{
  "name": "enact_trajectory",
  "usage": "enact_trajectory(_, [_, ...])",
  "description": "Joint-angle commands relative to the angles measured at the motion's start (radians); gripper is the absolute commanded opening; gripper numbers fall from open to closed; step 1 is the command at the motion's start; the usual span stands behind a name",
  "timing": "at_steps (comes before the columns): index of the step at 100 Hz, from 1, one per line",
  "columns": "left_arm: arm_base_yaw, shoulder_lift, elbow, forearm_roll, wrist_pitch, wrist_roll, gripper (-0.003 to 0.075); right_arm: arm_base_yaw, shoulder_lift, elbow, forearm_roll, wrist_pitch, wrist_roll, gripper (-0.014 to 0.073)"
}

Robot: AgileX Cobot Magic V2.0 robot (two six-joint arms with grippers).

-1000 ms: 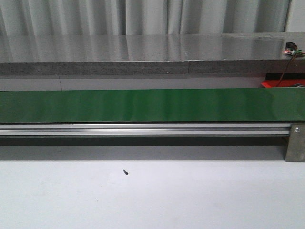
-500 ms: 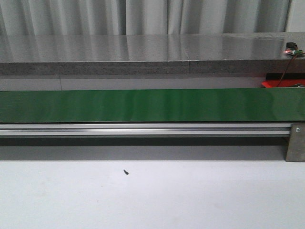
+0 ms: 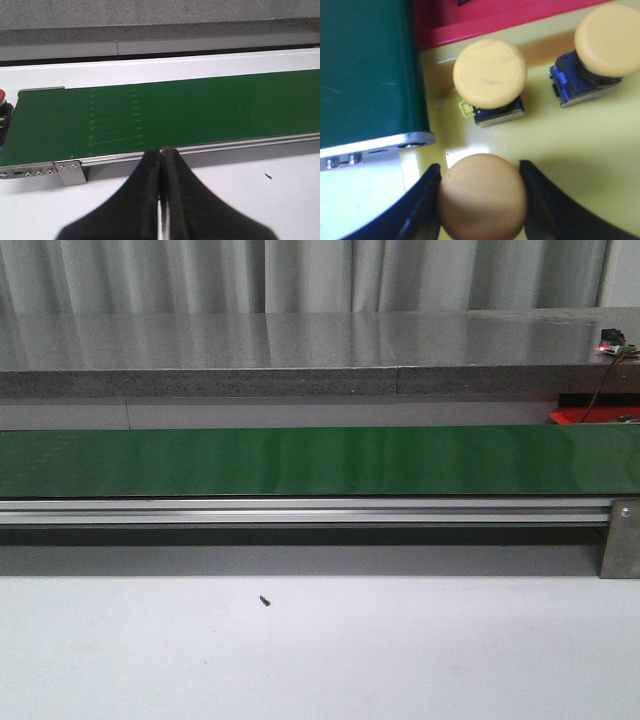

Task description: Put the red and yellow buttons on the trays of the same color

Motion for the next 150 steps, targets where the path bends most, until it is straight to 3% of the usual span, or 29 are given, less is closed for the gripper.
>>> enact_trajectory(1, [-0.007,0.004,-0.025,-0.026,-0.071,-0.003,-0.002,-0.004,-0.021,-0.023,0.019,-0.036,0.001,0.0197])
enact_trajectory(29, [-0.007,0.004,-0.025,-0.026,-0.071,-0.003,-0.002,-0.004,-0.021,-0.023,0.019,-0.028,0.0,0.0499])
enact_trajectory(79, [-0.007,0.004,-0.025,-0.026,-0.071,-0.003,-0.002,0.014,-0.127,-0.06,0.016,0.015,-0.003,0.0504])
enact_trajectory(93, [-0.007,0.004,-0.025,-0.026,-0.071,-0.003,-0.002,0.083,-0.179,-0.074,-0.001,0.048,-0.009,0.0395])
enact_trajectory(120, [-0.007,0.004,-0.025,-0.026,-0.071,-0.003,-0.002,0.214,-0.258,-0.073,0.01,0.119,-0.009,-0.0071])
enact_trajectory(150, [-0.007,0.004,-0.025,-0.026,-0.071,-0.003,-0.002,0.311,-0.375,-0.069,0.028,0.128,-0.008,-0.0067])
